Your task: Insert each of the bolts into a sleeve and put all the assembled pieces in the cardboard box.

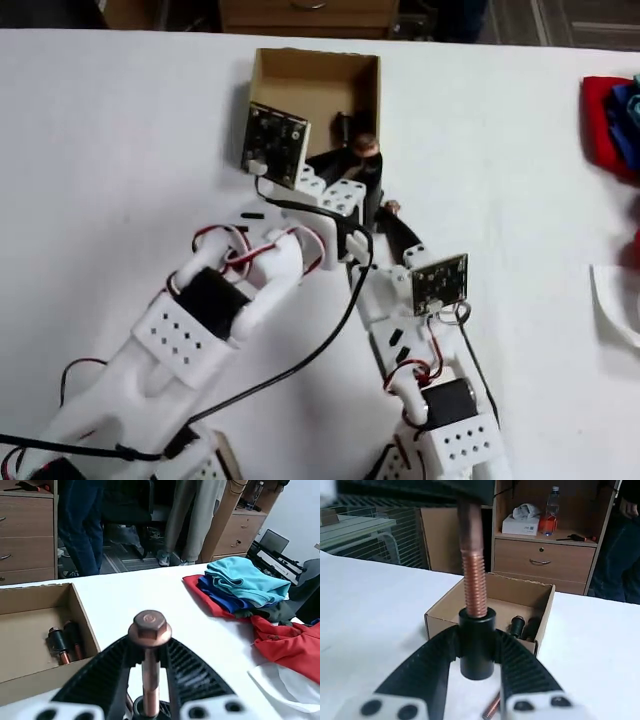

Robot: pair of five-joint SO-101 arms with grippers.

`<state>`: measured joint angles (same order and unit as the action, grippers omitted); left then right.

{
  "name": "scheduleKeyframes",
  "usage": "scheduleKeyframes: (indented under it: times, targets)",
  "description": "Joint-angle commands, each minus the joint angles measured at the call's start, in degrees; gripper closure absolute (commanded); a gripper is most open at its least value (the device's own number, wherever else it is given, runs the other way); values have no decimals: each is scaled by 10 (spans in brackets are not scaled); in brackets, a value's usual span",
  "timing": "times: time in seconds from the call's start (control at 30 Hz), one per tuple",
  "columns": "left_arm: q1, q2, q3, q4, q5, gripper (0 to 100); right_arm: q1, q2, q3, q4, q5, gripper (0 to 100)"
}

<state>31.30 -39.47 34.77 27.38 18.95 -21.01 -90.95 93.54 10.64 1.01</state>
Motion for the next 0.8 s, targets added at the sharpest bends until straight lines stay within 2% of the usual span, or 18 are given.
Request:
scheduleKeyframes:
  times: [0.0,0.13,0.37,0.7,0.77]
  targets:
    - [5,0,-16,1,-6,973,0,0,-35,-9,-5,975]
    - [5,0,4,1,-10,973,0,-1,-35,-9,-5,975]
    - [5,0,69,1,-92,973,0,-1,-35,-9,-4,975]
    - [6,-6,65,4,-97,966,1,-1,-35,-8,-4,975]
    - [6,-6,53,38,-97,919,1,0,-35,-8,-4,975]
